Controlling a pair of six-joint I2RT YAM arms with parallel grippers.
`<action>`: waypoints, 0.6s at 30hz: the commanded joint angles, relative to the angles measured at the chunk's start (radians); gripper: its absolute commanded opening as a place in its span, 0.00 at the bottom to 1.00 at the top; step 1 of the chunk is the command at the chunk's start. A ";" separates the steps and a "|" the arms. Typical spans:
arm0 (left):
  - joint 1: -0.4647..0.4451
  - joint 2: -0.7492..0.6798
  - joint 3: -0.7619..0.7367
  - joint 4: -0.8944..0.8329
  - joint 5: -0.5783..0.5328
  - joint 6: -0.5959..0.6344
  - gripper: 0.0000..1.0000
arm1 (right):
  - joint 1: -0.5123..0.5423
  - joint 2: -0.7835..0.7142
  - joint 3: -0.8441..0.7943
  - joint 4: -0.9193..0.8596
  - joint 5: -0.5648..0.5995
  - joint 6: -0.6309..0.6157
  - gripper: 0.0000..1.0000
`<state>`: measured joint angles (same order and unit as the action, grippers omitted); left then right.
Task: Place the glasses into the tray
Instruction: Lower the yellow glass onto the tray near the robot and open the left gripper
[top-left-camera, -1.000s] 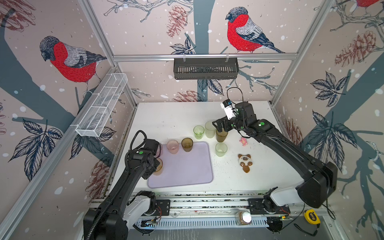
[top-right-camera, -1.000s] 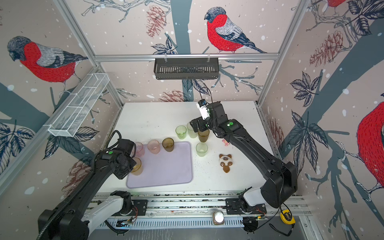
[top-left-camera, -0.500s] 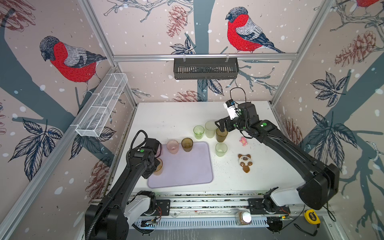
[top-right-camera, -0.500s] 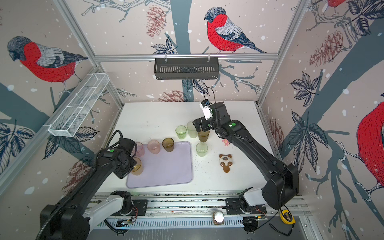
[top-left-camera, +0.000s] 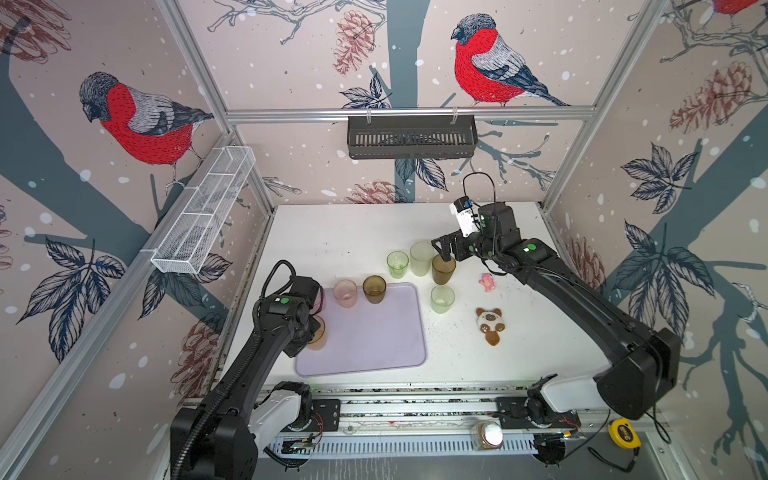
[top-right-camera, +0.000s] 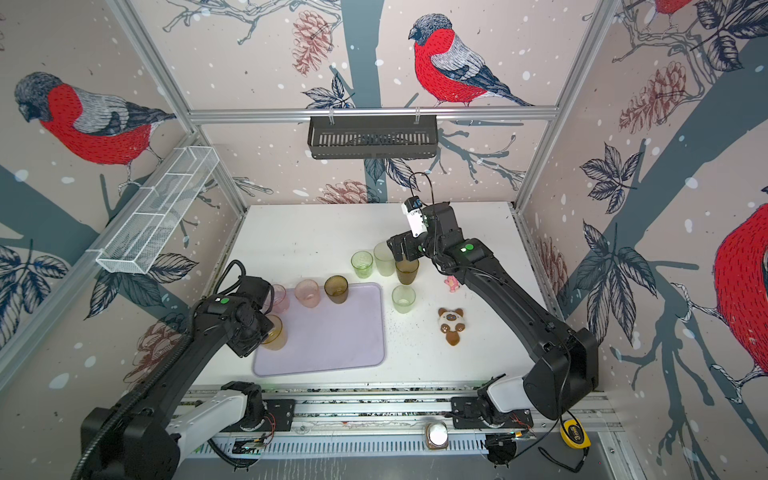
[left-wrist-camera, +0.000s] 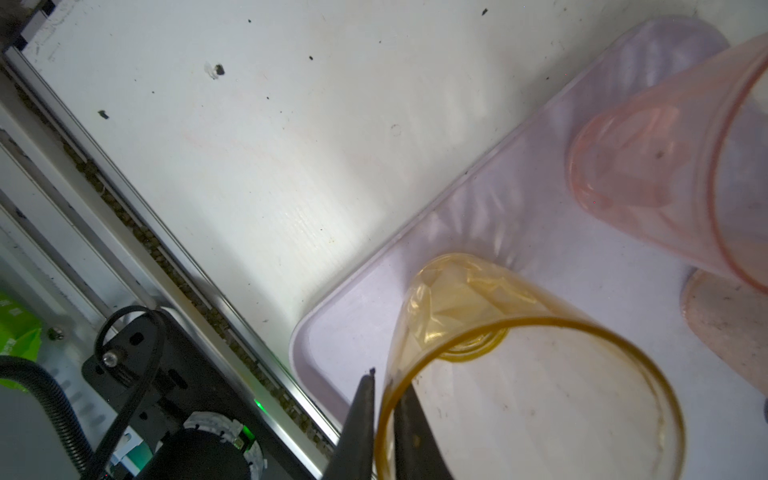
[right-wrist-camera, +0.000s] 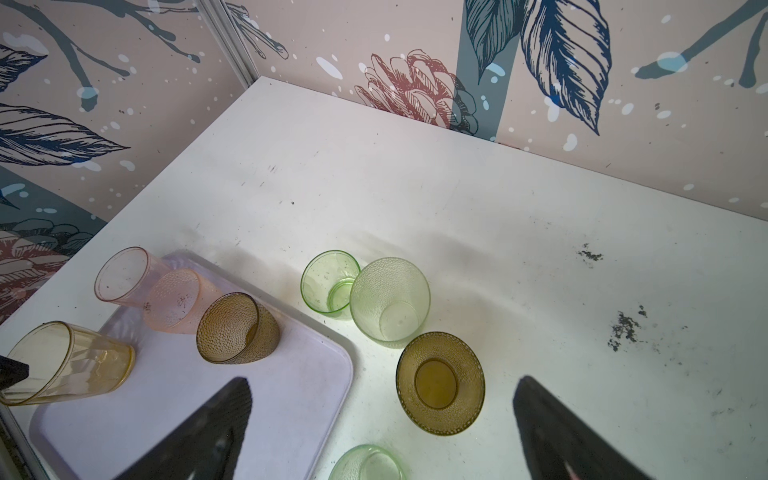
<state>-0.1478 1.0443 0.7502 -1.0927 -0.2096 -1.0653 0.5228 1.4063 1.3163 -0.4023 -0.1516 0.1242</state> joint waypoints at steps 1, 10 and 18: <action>0.001 0.000 0.012 -0.051 -0.023 -0.018 0.17 | -0.005 -0.009 0.005 0.034 -0.005 -0.019 1.00; 0.001 -0.043 0.061 -0.122 -0.038 -0.018 0.51 | -0.007 -0.015 0.009 0.033 -0.005 -0.016 1.00; 0.001 -0.119 0.168 -0.136 -0.011 0.066 0.87 | -0.006 0.004 0.048 0.003 0.001 -0.005 1.00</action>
<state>-0.1478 0.9287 0.8886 -1.1881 -0.2096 -1.0412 0.5148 1.4025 1.3441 -0.3981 -0.1513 0.1249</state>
